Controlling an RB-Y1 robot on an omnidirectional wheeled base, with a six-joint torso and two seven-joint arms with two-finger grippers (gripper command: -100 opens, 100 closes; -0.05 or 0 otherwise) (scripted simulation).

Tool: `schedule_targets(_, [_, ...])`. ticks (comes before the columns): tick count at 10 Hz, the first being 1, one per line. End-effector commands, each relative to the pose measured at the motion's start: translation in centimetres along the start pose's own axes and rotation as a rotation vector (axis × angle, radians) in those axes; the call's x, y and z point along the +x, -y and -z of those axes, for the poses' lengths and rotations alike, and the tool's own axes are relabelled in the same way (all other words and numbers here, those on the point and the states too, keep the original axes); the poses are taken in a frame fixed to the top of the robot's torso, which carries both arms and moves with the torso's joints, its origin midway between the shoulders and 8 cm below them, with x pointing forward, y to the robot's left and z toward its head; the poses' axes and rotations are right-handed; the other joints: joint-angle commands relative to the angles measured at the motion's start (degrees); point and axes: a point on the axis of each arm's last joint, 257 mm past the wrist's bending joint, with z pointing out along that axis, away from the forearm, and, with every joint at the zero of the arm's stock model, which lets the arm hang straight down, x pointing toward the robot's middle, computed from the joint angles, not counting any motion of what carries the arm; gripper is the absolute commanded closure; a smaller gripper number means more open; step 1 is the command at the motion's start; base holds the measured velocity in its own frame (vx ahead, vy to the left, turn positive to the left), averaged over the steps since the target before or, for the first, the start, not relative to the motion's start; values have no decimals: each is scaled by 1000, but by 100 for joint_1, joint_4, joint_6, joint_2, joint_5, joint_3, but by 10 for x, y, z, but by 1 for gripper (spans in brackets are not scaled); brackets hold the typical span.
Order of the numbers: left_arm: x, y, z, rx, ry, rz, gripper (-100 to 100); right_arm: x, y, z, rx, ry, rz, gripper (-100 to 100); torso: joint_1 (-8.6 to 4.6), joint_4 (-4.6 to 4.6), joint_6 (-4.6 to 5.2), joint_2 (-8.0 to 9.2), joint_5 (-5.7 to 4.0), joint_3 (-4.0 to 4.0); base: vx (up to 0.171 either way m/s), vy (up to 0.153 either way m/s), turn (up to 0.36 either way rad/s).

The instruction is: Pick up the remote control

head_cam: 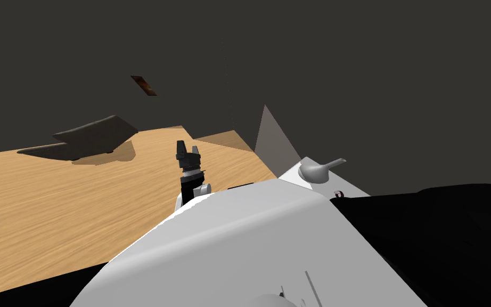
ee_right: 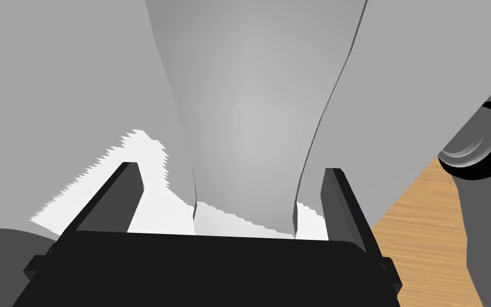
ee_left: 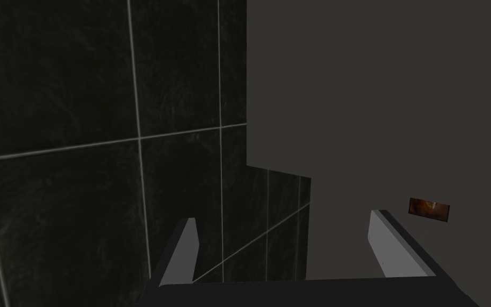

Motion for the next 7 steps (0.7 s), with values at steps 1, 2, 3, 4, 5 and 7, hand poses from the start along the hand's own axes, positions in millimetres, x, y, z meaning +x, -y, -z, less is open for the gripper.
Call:
schedule_targets(1, [0,0,0,0,0,0,0,0,0,0,0,0,0,-100,0,0,0,0,0,0,0,0,0])
schedule_targets(2, [0,0,0,0,0,0,0,0,0,0,0,-1,-1,100,-4,2,0,1,-4,1,0,0,0])
schedule_targets(3, [0,0,0,0,0,0,0,0,-1,0,-2,-1,-2,100,-9,3,-4,1,-1,2,0,0,0])
schedule_targets(4, [0,0,0,0,0,0,0,1,-1,0,-1,-1,-3,100,-8,3,-3,2,-3,2,0,0,0])
schedule_targets(5, [0,0,0,0,0,0,0,0,-1,0,-1,-1,-3,100,-8,3,-3,2,-3,2,0,0,0])
schedule_targets(7, [0,0,0,0,0,0,0,0,-1,0,-1,-1,-2,0,-7,2,-2,2,-2,2,0,0,0])
